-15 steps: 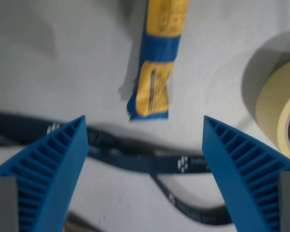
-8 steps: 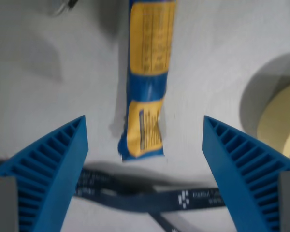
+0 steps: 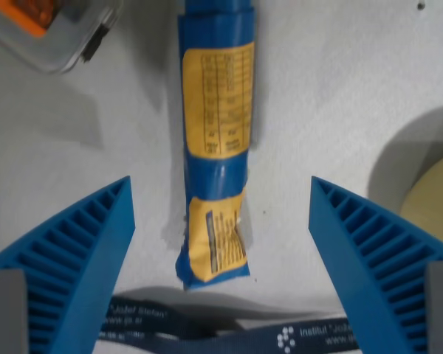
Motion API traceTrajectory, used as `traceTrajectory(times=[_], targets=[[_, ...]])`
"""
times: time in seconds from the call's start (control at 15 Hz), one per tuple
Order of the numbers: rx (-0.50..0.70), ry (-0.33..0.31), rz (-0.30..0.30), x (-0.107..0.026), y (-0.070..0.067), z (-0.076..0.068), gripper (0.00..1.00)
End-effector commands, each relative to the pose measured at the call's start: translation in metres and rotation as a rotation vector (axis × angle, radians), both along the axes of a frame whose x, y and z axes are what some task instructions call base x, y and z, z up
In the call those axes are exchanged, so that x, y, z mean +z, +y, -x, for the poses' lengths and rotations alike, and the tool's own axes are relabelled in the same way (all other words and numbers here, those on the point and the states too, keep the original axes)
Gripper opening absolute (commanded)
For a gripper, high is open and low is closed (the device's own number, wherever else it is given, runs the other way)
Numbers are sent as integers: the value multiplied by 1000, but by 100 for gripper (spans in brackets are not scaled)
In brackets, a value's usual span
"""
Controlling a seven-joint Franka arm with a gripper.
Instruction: Move above the blue bag
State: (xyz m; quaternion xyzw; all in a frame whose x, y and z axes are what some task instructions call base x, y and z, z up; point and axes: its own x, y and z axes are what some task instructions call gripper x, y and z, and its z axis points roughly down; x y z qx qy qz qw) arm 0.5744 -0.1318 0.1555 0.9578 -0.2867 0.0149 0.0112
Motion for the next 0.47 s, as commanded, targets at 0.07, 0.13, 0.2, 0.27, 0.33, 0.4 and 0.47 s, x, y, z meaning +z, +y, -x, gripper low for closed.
traceTrajectory(times=[0.07,0.13,0.2,0.27,0.33,0.4,0.47], targets=[[-60,7,-32,-4,-5,-10,100],[-56,7,-33,-5,-6,-11,100],[-52,7,-34,-5,-6,-11,100],[-47,8,-35,-6,-6,-11,100],[-43,7,-36,-6,-7,-12,100],[-40,7,-37,-6,-7,-12,100],[-40,7,-37,-6,-7,-12,100]])
